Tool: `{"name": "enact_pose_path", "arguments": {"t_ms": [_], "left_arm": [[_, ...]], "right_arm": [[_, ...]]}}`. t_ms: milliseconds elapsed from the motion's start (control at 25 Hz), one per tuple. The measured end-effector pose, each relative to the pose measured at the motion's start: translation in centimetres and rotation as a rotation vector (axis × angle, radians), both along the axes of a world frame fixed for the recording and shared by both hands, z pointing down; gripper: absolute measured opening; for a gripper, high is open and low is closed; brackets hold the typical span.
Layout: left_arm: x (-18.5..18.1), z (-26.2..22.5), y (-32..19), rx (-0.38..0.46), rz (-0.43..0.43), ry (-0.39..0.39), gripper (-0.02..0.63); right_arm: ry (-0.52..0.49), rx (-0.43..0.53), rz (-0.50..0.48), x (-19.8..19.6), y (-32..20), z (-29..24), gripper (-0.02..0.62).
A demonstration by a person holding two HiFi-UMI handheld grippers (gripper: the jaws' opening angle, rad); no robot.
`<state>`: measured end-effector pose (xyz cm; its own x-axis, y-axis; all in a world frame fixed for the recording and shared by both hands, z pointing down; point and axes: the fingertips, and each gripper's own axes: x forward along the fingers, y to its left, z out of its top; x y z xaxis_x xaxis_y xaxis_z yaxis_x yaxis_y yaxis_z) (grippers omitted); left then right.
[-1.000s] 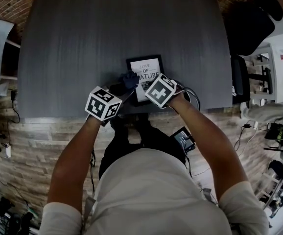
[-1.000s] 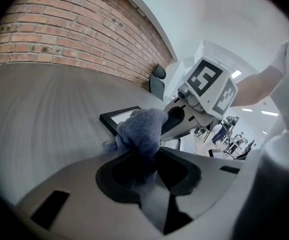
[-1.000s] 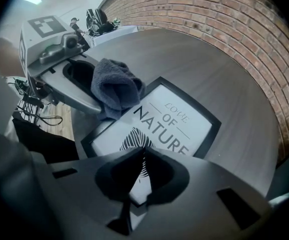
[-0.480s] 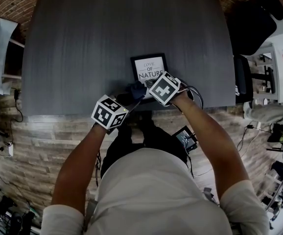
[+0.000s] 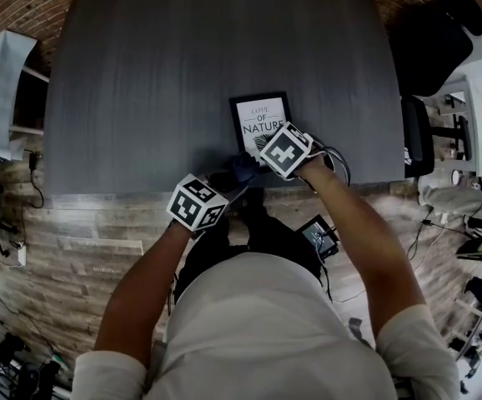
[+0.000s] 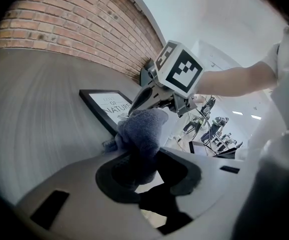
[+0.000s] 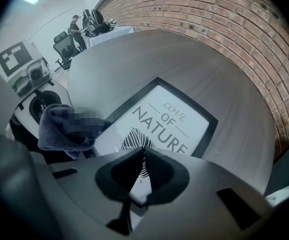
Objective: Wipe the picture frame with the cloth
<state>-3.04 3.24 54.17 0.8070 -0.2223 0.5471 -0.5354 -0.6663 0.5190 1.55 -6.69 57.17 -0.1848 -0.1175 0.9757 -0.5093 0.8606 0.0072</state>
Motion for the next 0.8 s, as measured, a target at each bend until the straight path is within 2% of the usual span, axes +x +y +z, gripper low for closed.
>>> {"name": "enact_pose_path", "arguments": {"t_ms": [120, 320, 400, 480, 520, 560, 600, 800], "left_arm": [[0.3, 0.0, 1.1, -0.015, 0.016, 0.009, 0.106], [2.3, -0.1, 3.7, -0.028, 0.101, 0.034, 0.109], [2.4, -0.4, 3.8, -0.029, 0.079, 0.052, 0.109], [1.8, -0.8, 3.7, -0.023, 0.048, 0.073, 0.109], [1.3, -1.1, 3.6, -0.017, 0.032, 0.084, 0.109], [0.8, -1.5, 3.4, -0.009, 0.013, 0.095, 0.109], [0.1, -1.8, 3.3, -0.002, -0.009, 0.108, 0.109], [-3.1, -3.3, 2.4, 0.015, -0.133, 0.165, 0.112]], "right_arm": [[-0.007, 0.006, 0.006, -0.1, 0.0, 0.0, 0.025], [-0.002, 0.023, -0.017, 0.0, 0.2, -0.1, 0.025], [-0.022, 0.034, -0.007, 0.1, 0.2, -0.4, 0.025], [-0.074, 0.045, 0.042, 0.1, 0.2, -1.0, 0.030], [-0.107, 0.051, 0.070, 0.0, 0.2, -1.4, 0.065], [-0.140, 0.058, 0.092, -0.1, 0.3, -2.0, 0.136], [-0.168, 0.067, 0.107, -0.3, 0.4, -2.5, 0.150], [-0.226, 0.104, 0.161, 0.5, 2.1, -4.3, 0.132]]}}
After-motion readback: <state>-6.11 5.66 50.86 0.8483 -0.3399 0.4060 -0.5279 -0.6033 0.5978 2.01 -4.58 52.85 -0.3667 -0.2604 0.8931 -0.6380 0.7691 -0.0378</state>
